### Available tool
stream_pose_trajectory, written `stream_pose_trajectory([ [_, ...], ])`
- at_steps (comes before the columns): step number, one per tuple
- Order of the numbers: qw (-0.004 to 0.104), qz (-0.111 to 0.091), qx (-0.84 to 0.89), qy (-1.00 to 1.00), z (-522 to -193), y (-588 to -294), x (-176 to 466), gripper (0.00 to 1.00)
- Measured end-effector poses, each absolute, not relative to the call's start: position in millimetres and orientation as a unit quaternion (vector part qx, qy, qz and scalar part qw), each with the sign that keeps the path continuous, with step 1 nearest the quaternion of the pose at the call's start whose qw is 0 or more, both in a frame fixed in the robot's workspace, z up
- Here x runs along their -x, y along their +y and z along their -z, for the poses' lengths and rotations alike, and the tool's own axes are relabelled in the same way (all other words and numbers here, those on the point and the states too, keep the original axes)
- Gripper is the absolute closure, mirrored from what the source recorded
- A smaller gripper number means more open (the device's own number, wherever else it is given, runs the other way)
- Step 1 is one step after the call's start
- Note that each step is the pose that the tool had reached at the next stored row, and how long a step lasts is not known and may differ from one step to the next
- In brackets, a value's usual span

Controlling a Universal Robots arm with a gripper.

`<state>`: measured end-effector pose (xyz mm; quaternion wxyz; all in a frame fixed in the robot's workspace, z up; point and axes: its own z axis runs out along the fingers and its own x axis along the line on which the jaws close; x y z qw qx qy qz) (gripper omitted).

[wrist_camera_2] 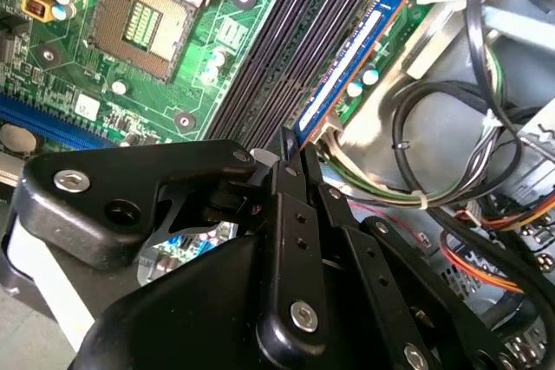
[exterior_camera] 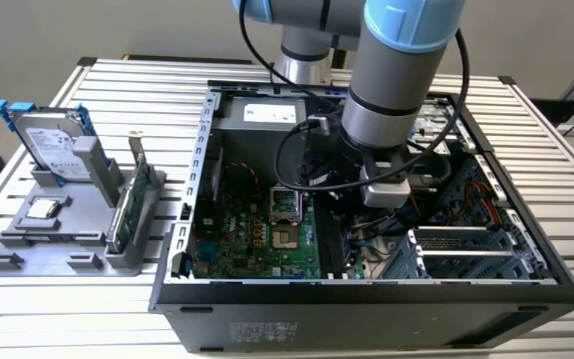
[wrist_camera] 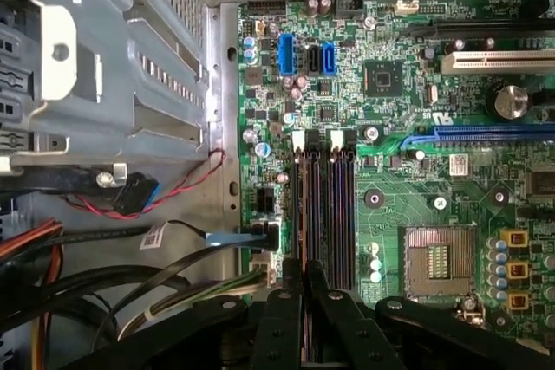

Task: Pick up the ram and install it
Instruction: 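Insert the ram into the slot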

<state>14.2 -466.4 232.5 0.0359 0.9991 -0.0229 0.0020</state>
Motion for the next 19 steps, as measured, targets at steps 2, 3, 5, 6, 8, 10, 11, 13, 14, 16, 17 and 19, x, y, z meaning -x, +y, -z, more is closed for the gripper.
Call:
stream_pose_trajectory([
  [2,0.029,-0.002,-0.999,-0.023,-231.9,-469.1,-14.1,1.00],
  [3,0.024,-0.002,-0.999,-0.023,-231.7,-470.1,-14.1,1.00],
  [5,0.018,-0.002,-1.000,-0.023,-231.5,-471.3,-14.1,1.00],
  [6,0.018,-0.002,-1.000,-0.023,-231.5,-471.3,-14.1,1.00],
  [8,0.018,-0.002,-1.000,-0.023,-231.4,-471.3,-14.1,1.00],
  [10,0.018,-0.002,-1.000,-0.023,-230.5,-471.5,-14.1,1.00],
  [11,0.018,-0.002,-1.000,-0.023,-230.1,-471.8,-14.1,1.00],
  [13,0.018,-0.002,-1.000,-0.023,-229.2,-472.2,-14.1,1.00],
  [14,0.018,-0.002,-1.000,-0.023,-228.8,-472.5,-14.1,1.00],
  [16,0.018,-0.002,-1.000,-0.023,-227.7,-472.9,-14.2,1.00],
  [17,0.018,-0.002,-1.000,-0.023,-227.2,-473.1,-14.1,1.00],
  [19,0.018,-0.002,-1.000,-0.023,-225.6,-473.2,-14.1,1.00],
])
